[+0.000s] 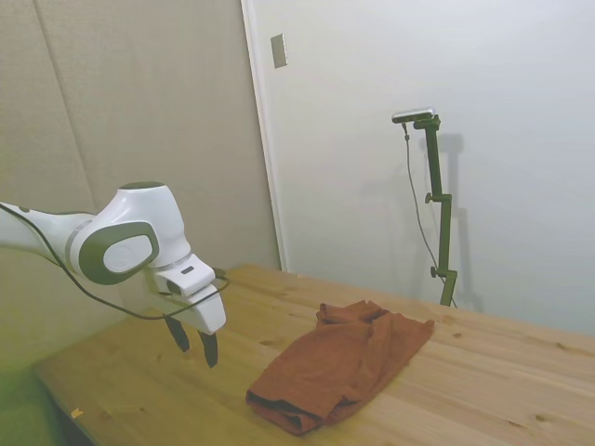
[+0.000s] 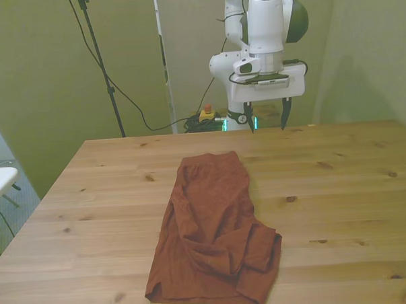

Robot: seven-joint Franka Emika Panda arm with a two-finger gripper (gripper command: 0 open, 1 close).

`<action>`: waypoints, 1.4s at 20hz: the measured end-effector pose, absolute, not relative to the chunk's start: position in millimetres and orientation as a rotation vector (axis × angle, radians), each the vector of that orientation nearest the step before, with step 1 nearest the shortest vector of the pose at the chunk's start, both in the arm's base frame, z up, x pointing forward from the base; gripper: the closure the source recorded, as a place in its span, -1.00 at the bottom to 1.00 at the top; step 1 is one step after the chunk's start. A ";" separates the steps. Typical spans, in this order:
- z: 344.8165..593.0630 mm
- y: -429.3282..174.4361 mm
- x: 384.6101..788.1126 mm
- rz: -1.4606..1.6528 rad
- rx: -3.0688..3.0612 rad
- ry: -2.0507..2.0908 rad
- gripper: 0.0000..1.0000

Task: Unfold the shorts

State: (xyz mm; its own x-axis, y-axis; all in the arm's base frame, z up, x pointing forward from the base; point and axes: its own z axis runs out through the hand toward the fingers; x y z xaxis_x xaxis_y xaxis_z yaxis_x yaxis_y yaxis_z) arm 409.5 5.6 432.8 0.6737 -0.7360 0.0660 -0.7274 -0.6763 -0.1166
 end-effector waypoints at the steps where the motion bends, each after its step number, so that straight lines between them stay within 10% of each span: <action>1: 432.5 5.5 409.7 -0.165 -2.802 1.225 -1.00; 19: 465.9 -269.4 480.6 0.270 -2.447 1.490 -1.00; 28: 405.6 -345.9 480.0 0.379 -2.362 1.504 -1.00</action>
